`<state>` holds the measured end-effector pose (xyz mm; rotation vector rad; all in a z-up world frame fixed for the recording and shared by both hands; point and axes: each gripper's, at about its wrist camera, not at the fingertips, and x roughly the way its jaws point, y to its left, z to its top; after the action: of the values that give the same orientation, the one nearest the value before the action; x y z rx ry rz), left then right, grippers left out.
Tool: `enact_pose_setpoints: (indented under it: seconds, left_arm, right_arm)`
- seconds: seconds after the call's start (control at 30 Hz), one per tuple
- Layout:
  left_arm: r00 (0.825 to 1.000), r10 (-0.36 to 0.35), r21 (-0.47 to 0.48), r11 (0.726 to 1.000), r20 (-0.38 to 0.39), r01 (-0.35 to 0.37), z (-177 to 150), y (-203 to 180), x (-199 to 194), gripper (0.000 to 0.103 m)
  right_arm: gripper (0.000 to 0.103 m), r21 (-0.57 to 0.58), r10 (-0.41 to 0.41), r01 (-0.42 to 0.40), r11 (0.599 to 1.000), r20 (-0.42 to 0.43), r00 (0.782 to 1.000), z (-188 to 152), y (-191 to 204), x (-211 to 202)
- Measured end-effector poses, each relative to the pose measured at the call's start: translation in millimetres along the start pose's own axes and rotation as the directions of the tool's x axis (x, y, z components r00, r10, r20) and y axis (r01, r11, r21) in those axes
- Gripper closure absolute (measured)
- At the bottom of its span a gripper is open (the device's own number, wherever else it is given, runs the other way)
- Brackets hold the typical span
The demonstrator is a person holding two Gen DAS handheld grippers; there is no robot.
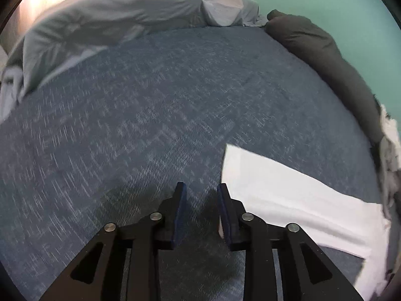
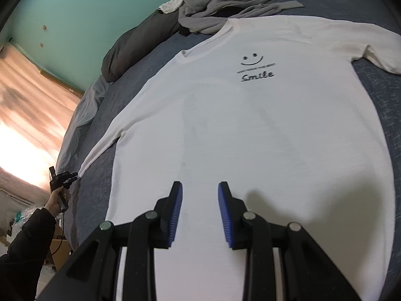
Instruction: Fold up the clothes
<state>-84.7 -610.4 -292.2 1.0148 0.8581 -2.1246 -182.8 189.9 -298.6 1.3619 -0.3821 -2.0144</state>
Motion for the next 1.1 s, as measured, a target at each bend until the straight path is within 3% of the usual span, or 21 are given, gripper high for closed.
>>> enact_pose_setpoints:
  seconds: [0.07, 0.2, 0.23, 0.27, 0.3, 0.6, 0.77, 0.97, 1.1]
  left_arm:
    - [0.999, -0.053, -0.010, 0.999, -0.011, 0.053, -6.4, 1.8, 0.7, 0.061]
    - [0.996, -0.082, 0.007, 0.997, -0.032, 0.083, -17.4, -6.4, 5.8, 0.064]
    - [0.996, -0.084, 0.009, 0.996, -0.036, 0.084, -18.6, -8.8, 6.9, 0.071]
    - [0.996, -0.078, 0.016, 0.997, -0.039, 0.079, -19.1, -11.4, 7.5, 0.093]
    - [0.997, -0.069, 0.024, 0.997, -0.042, 0.070, -19.2, -14.1, 7.8, 0.100]
    - [0.996, 0.053, 0.135, 0.990, -0.073, -0.043, -1.4, -14.5, -4.1, 0.101]
    - [0.991, 0.063, 0.120, 0.992, -0.118, -0.049, -1.5, -11.9, 11.7, 0.101]
    - [0.988, 0.127, 0.126, 0.985, -0.093, -0.115, -4.1, -8.8, 12.8, 0.101]
    - [0.991, 0.113, 0.128, 0.986, -0.074, -0.103, -4.8, -14.2, 7.4, 0.098]
  right_arm:
    - [0.074, -0.002, 0.007, -0.007, 1.000, -0.002, 1.000, -1.6, 3.2, 1.2]
    - [0.074, -0.003, 0.015, -0.015, 1.000, -0.001, 1.000, -4.0, 7.6, 0.6]
    - [0.074, -0.003, 0.015, -0.015, 1.000, 0.001, 1.000, -4.2, 7.9, -1.0]
    - [0.074, -0.004, 0.013, -0.013, 1.000, 0.003, 1.000, -4.1, 8.0, -2.6]
    - [0.074, -0.005, 0.010, -0.010, 1.000, 0.007, 1.000, -3.9, 7.8, -4.4]
    - [0.074, 0.018, 0.022, -0.022, 1.000, 0.007, 1.000, -8.3, 2.3, -5.9]
    - [0.074, 0.012, 0.028, -0.028, 1.000, 0.000, 1.000, -11.9, 4.8, -6.1]
    - [0.074, 0.007, 0.022, -0.022, 1.000, 0.001, 1.000, -11.4, 5.0, -8.8]
    - [0.074, 0.011, 0.030, -0.030, 0.999, 0.001, 1.000, -12.8, 5.6, -8.0]
